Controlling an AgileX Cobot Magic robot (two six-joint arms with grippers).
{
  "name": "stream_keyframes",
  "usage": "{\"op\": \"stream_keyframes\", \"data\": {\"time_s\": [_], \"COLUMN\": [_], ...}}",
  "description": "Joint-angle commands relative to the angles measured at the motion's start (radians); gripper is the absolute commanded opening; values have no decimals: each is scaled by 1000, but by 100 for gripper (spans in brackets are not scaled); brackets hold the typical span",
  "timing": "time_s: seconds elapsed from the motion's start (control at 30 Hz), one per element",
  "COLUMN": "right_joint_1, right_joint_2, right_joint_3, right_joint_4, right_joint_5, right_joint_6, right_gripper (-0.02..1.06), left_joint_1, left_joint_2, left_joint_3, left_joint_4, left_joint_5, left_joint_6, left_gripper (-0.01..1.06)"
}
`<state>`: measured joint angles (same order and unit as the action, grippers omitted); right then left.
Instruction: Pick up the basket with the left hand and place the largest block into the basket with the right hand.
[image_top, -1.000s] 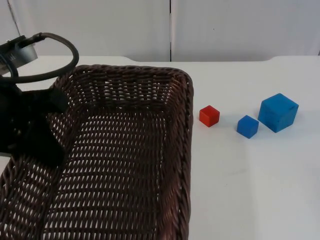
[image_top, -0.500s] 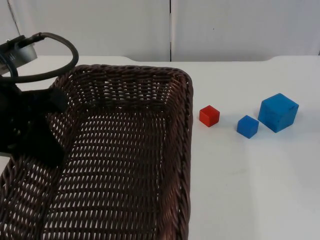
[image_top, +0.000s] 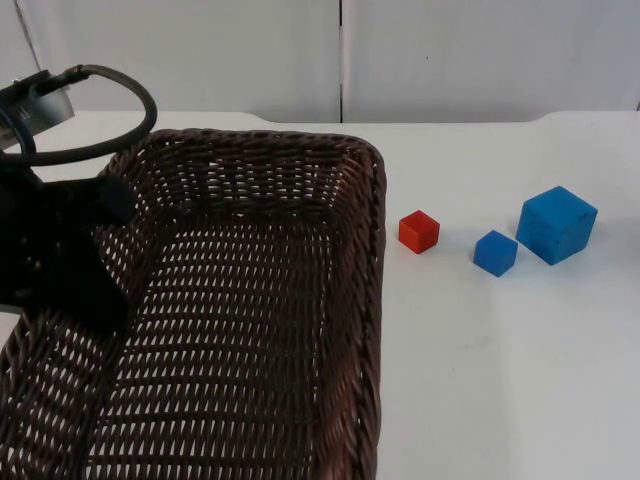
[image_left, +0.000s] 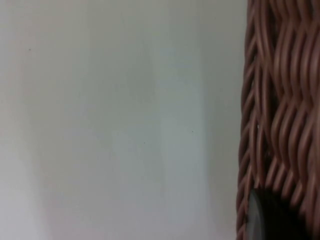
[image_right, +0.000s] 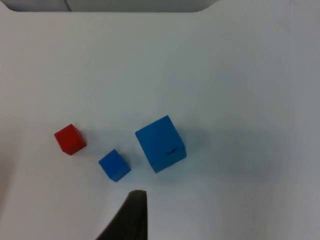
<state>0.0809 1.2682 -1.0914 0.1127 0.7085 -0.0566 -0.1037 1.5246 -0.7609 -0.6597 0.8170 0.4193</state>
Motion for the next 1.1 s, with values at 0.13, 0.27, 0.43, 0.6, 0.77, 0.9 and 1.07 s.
{"op": "stream_keyframes", "data": {"time_s": [0.13, 0.27, 0.43, 0.6, 0.77, 0.9, 1.07], "right_joint_1": [2, 2, 2, 11, 55, 99, 115], "right_joint_2": [141, 217, 318, 418, 500, 567, 635], "right_joint_3": [-131, -199, -285, -366, -414, -426, -426], "right_joint_4": [1, 3, 14, 52, 47, 47, 47], "right_joint_5": [14, 41, 88, 122, 129, 118, 105], "right_joint_6": [-102, -157, -216, -285, -359, -393, -400], "right_gripper": [105, 105, 105, 105, 105, 105, 105], "left_joint_1": [-6, -6, -6, -6, -6, -6, -6], "left_joint_2": [-13, -13, -13, -13, -13, -13, -13], "left_joint_3": [2, 2, 2, 2, 2, 2, 2], "left_joint_4": [-34, -34, -34, -34, -36, -36, -36], "left_joint_5": [7, 7, 7, 7, 7, 7, 5], "left_joint_6": [-5, -5, -5, -5, -5, -5, -5], "left_gripper": [0, 0, 0, 0, 0, 0, 0]}}
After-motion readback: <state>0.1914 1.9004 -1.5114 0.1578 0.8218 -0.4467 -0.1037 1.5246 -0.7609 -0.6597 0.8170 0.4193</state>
